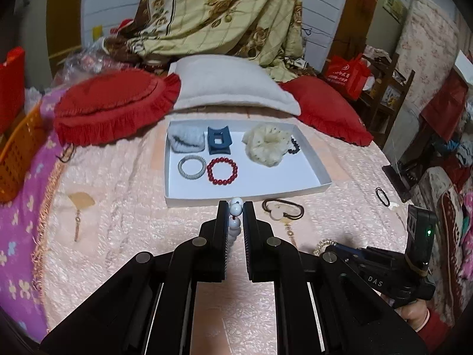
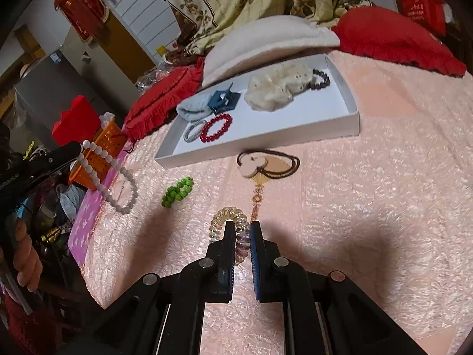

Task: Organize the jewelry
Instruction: 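Carry pearl strand and spiral coil with both tools over the white box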

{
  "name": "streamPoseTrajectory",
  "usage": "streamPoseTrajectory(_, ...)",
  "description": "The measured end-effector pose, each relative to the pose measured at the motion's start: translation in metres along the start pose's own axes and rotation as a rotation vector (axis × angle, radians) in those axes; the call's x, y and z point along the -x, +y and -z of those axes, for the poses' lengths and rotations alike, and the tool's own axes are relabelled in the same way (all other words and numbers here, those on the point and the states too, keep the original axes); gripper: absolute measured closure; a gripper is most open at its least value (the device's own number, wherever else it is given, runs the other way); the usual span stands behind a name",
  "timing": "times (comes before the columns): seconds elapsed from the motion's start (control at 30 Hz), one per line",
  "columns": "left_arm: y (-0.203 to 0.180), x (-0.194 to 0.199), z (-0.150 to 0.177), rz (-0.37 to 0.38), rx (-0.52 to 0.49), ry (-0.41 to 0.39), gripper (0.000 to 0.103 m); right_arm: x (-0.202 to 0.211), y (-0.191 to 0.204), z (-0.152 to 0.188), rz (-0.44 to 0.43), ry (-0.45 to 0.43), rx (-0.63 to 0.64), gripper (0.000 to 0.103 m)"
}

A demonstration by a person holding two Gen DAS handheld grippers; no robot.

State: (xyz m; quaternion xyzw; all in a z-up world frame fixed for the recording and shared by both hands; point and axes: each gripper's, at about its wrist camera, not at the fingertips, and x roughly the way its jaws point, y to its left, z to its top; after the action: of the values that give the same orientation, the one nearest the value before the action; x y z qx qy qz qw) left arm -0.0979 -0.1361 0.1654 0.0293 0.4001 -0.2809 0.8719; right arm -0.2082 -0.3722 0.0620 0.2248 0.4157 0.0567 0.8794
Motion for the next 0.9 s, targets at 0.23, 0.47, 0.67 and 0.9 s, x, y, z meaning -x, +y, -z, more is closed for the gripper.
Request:
streamPoseTrajectory(0.23, -0.004, 0.0, -0.012, -0.011, -0.013, 0.007, 0.095, 0.011, 0.005, -0.012, -0.003, -0.029, 0.013, 0.094)
streamPoseTrajectory(0.47, -0.006, -0.019, -0.039, -0.041, -0.021, 0.02, 0.095, 0.008, 0.01, -0.048, -0.037, -0.055, -0.008, 0.094)
streamPoseTrajectory(0.67, -0.005, -0.045, -0.065, -0.063, -0.013, 0.031, 0.095, -0.017, 0.013, -0.077, -0.055, -0.037, -0.04, 0.094)
streamPoseTrajectory(0.9, 0.004, -0.1, -0.08, -0.074, 0.016, 0.082, 0.095, -0.068, 0.011, -0.1, -0.034, 0.022, -0.057, 0.094)
